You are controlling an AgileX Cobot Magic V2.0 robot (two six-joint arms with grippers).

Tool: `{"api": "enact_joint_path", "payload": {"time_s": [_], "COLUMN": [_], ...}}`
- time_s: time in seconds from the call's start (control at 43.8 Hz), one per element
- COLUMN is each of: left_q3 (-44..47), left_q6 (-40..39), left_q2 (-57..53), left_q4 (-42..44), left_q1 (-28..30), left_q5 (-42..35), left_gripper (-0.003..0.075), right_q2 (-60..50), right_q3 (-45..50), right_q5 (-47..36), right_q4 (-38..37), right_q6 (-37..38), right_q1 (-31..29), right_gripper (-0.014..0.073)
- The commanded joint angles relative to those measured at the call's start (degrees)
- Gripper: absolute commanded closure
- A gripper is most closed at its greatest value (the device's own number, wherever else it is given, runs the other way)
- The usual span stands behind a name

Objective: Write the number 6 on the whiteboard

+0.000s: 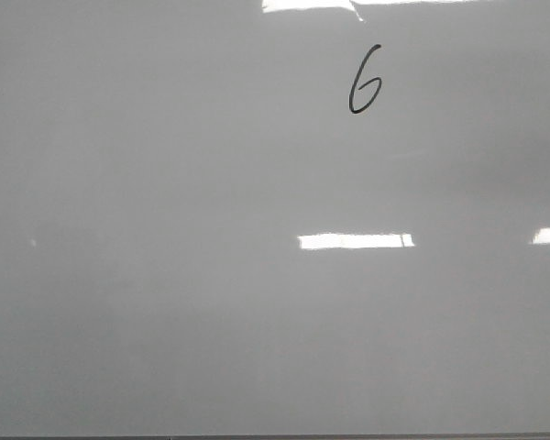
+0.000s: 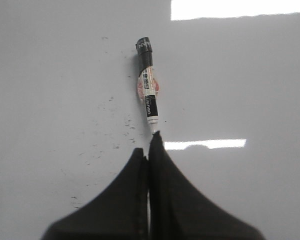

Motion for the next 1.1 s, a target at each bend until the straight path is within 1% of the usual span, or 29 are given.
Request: {"api": "enact_joint_path", "payload": {"time_s": [0.0,0.32,0.411,0.479,0.502,0.616,0.707,0.89,1.073], "left_q3": [0.18,0.18,0.18,0.18,0.18,0.18,0.18,0.18,0.18], "left_q6": [0.04,0.04,0.04,0.04,0.04,0.04,0.04,0.04,0.04], "left_q2": [-0.93,-0.93,-0.93,-0.93,-0.93,-0.93,-0.93,-0.93,-0.93], "left_q4": [-0.58,-0.58,-0.58,-0.58,-0.58,-0.58,-0.58,-0.58,-0.58], "left_q1": [-0.40,-0.40,-0.40,-0.40,-0.40,-0.40,-0.40,-0.40,-0.40], "left_q5": [-4.79,-4.79,-4.79,-4.79,-4.79,-4.79,-4.79,-4.79,-4.79], "left_gripper": [0.0741,0.0741,0.0741,0.0741,0.0741,0.0741,0.0741,0.0741,0.0741], "right_q2": [0.35,0.04,-2.12,-5.18,-6.88,-14.82,-20.04,-27.11,-30.57], "right_q3": [-1.30,-0.95,1.13,4.71,6.83,17.39,24.69,37.19,46.30], "right_q5": [-3.16,-3.22,-4.82,-10.04,-14.09,-28.25,-37.14,-48.75,-58.05], "right_q4": [-0.96,-0.96,-1.21,-1.93,-2.04,-2.04,-2.04,-1.99,-1.99], "right_q6": [-0.35,-0.35,-0.35,-0.35,-0.35,-0.35,-0.35,-0.30,-0.30], "right_q1": [-0.29,-0.29,-3.20,-6.67,-8.22,-14.12,-17.16,-19.55,-19.69], "right_gripper": [0.0662,0.0662,0.0662,0.0662,0.0662,0.0662,0.0662,0.0662,0.0662]}}
